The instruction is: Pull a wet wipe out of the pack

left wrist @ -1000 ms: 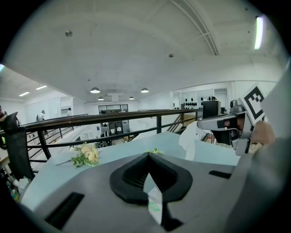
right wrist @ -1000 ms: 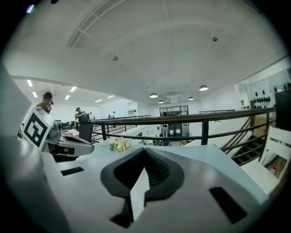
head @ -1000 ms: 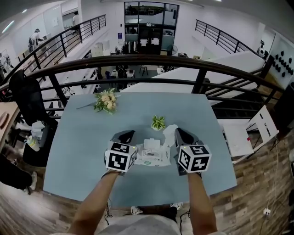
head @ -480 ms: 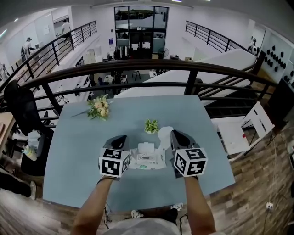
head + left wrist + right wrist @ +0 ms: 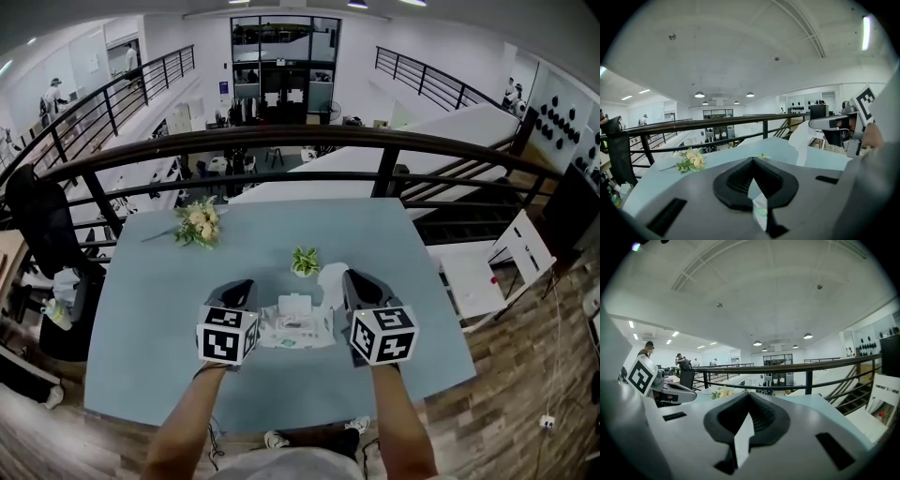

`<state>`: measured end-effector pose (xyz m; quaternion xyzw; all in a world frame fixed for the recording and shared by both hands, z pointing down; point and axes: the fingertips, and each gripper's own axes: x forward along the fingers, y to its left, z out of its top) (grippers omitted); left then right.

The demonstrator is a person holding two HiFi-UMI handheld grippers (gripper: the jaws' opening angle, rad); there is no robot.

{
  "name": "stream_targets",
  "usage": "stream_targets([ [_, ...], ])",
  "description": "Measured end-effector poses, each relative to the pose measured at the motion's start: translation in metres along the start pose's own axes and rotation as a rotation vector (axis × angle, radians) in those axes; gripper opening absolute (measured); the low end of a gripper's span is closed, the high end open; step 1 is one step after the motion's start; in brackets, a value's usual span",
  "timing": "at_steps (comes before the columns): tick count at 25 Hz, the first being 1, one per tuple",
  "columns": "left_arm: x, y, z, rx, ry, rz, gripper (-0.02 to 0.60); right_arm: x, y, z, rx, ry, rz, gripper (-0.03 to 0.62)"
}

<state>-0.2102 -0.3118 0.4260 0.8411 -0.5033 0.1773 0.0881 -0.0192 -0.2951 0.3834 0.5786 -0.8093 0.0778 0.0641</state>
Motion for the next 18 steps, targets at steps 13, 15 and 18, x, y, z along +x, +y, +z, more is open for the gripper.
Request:
stream_targets([
  [13,0.0023,0.0001,-0.0026,0.001,0.006,-0.003,-0.003,0.0012,-0.0001,0.0012,-0.002,-0.001,0.0,0.006],
  [15,0.0024,0.0005,-0.0024,0.001,0.006,-0.004,-0.003,0.0018,0.0004,0.0005,0.0,0.002,0.0,0.006],
  [18,0.0019,0.0023,-0.0016,0.001,0.007,-0.004,-0.003,0.0033,0.0016,0.0001,0.007,0.004,0.001,0.006],
])
